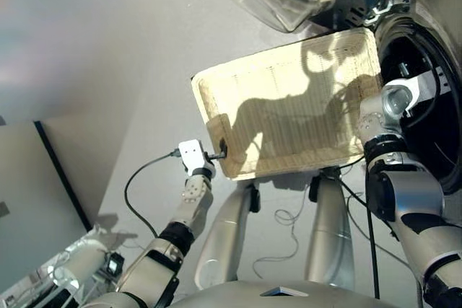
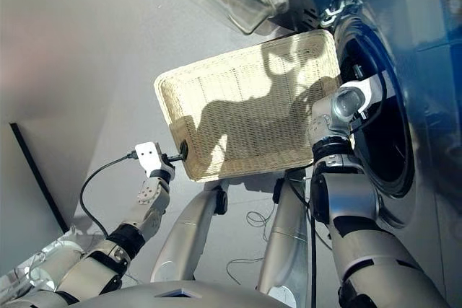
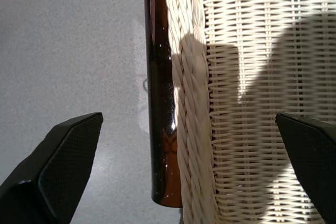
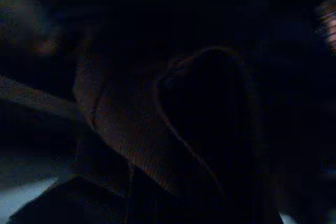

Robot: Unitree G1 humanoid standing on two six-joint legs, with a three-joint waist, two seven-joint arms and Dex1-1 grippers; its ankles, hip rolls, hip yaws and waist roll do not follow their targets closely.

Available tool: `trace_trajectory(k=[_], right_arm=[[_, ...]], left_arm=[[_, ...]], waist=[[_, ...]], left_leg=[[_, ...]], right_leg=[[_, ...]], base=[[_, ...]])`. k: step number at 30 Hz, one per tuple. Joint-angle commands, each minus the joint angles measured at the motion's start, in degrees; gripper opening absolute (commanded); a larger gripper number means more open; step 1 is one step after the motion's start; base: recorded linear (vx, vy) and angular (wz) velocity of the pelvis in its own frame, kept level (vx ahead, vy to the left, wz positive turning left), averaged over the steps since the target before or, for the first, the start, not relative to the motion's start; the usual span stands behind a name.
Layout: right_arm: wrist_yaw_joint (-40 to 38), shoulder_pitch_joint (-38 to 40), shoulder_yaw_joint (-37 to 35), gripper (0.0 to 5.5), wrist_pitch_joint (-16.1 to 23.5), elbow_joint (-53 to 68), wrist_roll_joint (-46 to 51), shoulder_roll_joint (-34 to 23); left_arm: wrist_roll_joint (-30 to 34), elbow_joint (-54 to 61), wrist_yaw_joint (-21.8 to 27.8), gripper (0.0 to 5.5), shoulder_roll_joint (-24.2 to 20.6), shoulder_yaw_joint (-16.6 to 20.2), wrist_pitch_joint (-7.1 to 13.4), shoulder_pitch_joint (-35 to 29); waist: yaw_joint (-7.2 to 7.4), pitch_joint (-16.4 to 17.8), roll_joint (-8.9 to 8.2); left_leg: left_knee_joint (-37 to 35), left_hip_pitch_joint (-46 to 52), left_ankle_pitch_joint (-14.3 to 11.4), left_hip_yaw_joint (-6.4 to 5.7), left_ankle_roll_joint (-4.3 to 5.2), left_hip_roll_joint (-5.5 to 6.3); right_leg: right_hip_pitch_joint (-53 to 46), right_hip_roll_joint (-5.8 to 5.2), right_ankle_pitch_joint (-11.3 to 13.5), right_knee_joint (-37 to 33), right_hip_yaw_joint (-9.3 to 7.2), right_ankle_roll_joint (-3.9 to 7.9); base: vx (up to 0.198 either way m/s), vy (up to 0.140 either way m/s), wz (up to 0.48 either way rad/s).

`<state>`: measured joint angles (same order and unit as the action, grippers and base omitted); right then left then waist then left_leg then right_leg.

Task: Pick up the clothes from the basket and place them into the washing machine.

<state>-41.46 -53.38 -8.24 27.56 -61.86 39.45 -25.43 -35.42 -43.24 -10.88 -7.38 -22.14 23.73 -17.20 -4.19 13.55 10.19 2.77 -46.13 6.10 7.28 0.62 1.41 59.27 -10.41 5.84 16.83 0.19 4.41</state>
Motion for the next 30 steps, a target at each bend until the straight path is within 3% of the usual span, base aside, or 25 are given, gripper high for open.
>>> trace_trajectory(k=[1, 3, 7, 8, 10, 15, 17, 22, 30], right_arm=[[-9.35, -5.34, -0.02, 0.00, 1.95, 1.06, -9.68, -13.56], [-11.22, -6.95, 1.06, 0.00, -0.07, -0.10, -11.84, -17.75], [-11.81, -8.30, 3.71, 0.00, -2.34, -1.87, -13.30, -20.43], [-8.90, -7.65, 5.10, 0.11, -3.57, -2.38, -13.32, -20.46], [-0.35, -6.91, 8.01, 5.50, -4.31, -4.31, -9.48, -18.59], [13.23, -4.82, 11.31, 5.50, -3.78, -6.60, 0.58, -12.10], [18.11, -3.23, 13.07, 5.50, -5.28, -7.37, 1.55, -8.41], [21.66, -1.30, 15.03, 5.50, -6.41, -8.22, 1.16, -3.00], [30.84, 5.33, 17.47, 5.50, -8.20, -6.85, 2.42, 4.04]], left_arm=[[1.20, 1.21, -0.25, 5.50, -1.36, 1.57, 3.27, -0.15], [1.00, 1.97, -0.07, 5.50, -1.61, 1.67, 3.22, 0.39], [0.16, 2.07, -0.06, 5.50, -1.50, 1.88, 3.10, 1.22], [-0.18, 1.94, 0.12, 5.50, -1.52, 2.15, 3.05, 1.48], [-1.27, 0.53, 0.54, 5.50, -1.32, 2.46, 2.78, 1.56], [-2.59, -1.96, 2.68, 5.50, -1.11, 2.28, 1.77, 0.77], [-2.77, -2.66, 3.66, 5.50, -1.27, 2.59, 1.07, 0.28], [-3.10, -5.60, 4.56, 5.50, -1.37, 4.15, 0.33, -1.06], [-0.88, -12.02, 7.12, 5.50, -1.87, 6.42, -1.24, -1.84]], waist=[[-0.58, 0.77, 3.28], [-1.11, 0.46, 3.61], [-1.40, -0.09, 3.56], [-1.29, -0.05, 3.20], [-0.91, 0.01, 2.13], [0.15, 0.34, 0.47], [0.38, 0.39, -0.10], [0.70, 0.40, -1.02], [1.07, 0.16, -4.16]], left_leg=[[4.35, 1.61, -5.18, -1.89, 3.26, -1.43], [4.58, 1.30, -5.14, -1.95, 3.41, -1.57], [5.04, 0.84, -5.08, -1.97, 3.60, -1.90], [5.21, 0.85, -5.10, -2.03, 3.66, -2.06], [5.65, 0.88, -5.23, -1.97, 3.90, -2.48], [6.30, 1.39, -5.36, -2.25, 4.34, -3.22], [6.35, 1.79, -5.21, -2.46, 4.49, -3.49], [5.55, 2.97, -4.43, -3.30, 4.79, -3.91], [4.57, 6.86, -3.83, -4.51, 5.35, -4.15]], right_leg=[[-4.48, 0.07, -3.32, -2.20, -1.27, 3.79], [-4.05, 0.16, -3.49, -1.75, -1.28, 3.80], [-3.53, 0.41, -3.61, -1.21, -1.38, 3.62], [-3.67, 0.60, -3.56, -1.17, -1.43, 3.55], [-4.06, 1.16, -3.35, -1.12, -1.72, 3.33], [-6.01, 2.07, -2.86, -2.35, -2.19, 2.92], [-6.83, 2.32, -2.70, -2.78, -2.60, 2.72], [-8.83, 2.40, -2.29, -4.22, -3.54, 2.57], [-14.50, 2.49, -1.77, -6.33, -5.63, 2.50]], base=[[-0.065, -0.031, -0.123], [0.000, 0.000, 0.000], [0.000, 0.000, 0.000], [-0.023, -0.070, 0.009], [-0.025, -0.088, 0.005], [-0.021, -0.094, -0.016], [-0.022, -0.076, -0.071], [-0.018, -0.076, -0.044], [-0.011, -0.039, 0.074]])
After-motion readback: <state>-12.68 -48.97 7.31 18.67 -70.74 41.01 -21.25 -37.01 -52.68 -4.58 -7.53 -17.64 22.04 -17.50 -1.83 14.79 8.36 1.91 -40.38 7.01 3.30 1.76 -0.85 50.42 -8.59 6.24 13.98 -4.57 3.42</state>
